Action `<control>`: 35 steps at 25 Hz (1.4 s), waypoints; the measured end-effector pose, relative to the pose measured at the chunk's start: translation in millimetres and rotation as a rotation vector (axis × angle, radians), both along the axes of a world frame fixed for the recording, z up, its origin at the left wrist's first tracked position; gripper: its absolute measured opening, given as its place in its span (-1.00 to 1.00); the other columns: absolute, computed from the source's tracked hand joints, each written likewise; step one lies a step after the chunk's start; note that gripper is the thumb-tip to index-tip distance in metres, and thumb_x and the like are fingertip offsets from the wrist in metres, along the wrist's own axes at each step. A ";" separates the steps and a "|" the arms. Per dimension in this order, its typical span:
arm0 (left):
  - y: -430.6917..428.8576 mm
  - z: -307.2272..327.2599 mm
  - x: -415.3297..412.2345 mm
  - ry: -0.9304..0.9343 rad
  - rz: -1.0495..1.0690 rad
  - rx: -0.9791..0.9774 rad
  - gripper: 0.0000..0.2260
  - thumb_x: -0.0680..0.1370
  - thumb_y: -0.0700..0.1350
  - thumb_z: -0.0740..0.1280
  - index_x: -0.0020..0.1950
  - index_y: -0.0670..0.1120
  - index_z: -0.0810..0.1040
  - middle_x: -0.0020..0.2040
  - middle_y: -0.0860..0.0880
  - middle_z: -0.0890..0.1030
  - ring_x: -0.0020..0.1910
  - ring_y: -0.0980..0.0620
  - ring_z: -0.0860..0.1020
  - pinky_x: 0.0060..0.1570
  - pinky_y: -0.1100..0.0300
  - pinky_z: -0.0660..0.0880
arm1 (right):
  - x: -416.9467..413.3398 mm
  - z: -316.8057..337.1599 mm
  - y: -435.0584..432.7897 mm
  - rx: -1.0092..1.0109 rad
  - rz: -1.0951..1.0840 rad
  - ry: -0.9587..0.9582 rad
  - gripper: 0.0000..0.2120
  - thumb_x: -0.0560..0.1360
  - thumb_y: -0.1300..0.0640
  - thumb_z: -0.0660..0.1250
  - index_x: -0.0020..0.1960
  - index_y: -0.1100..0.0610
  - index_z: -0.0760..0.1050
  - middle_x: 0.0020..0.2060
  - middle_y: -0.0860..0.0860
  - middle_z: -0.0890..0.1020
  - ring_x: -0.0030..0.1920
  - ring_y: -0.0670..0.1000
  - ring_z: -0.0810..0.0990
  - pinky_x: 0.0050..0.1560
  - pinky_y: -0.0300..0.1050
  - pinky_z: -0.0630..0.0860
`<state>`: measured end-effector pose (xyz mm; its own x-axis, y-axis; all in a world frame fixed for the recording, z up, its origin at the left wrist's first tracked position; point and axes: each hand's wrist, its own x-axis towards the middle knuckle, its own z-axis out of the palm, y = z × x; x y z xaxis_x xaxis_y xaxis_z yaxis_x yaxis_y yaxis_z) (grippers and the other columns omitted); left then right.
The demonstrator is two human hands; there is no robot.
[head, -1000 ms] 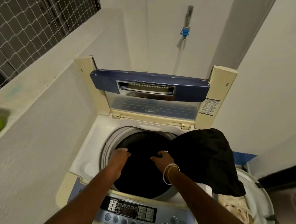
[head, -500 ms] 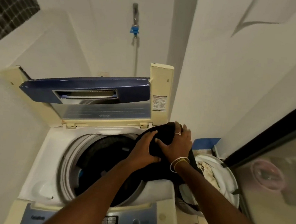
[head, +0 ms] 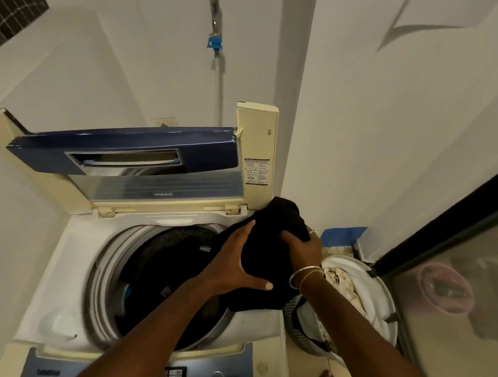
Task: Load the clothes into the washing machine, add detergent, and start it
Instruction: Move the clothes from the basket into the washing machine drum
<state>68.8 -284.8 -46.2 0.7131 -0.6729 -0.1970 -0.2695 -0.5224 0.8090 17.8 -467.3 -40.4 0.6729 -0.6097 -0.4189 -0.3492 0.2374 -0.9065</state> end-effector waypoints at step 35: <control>153.2 -29.7 24.6 -0.129 0.590 0.206 -0.60 0.57 -0.07 0.33 0.40 -0.09 0.43 0.35 -0.06 0.50 0.34 -0.03 0.46 0.36 0.09 0.39 | 66.2 -35.1 179.4 -0.292 0.534 0.239 -0.47 0.51 0.06 0.41 0.43 0.14 0.37 0.30 0.11 0.54 0.30 0.11 0.52 0.29 -0.09 0.42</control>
<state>93.4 -131.6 -75.8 0.9788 -0.1168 -0.1682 0.0227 -0.7544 0.6561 84.0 -288.0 -75.5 0.8238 -0.3285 -0.4620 -0.5506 -0.2693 -0.7902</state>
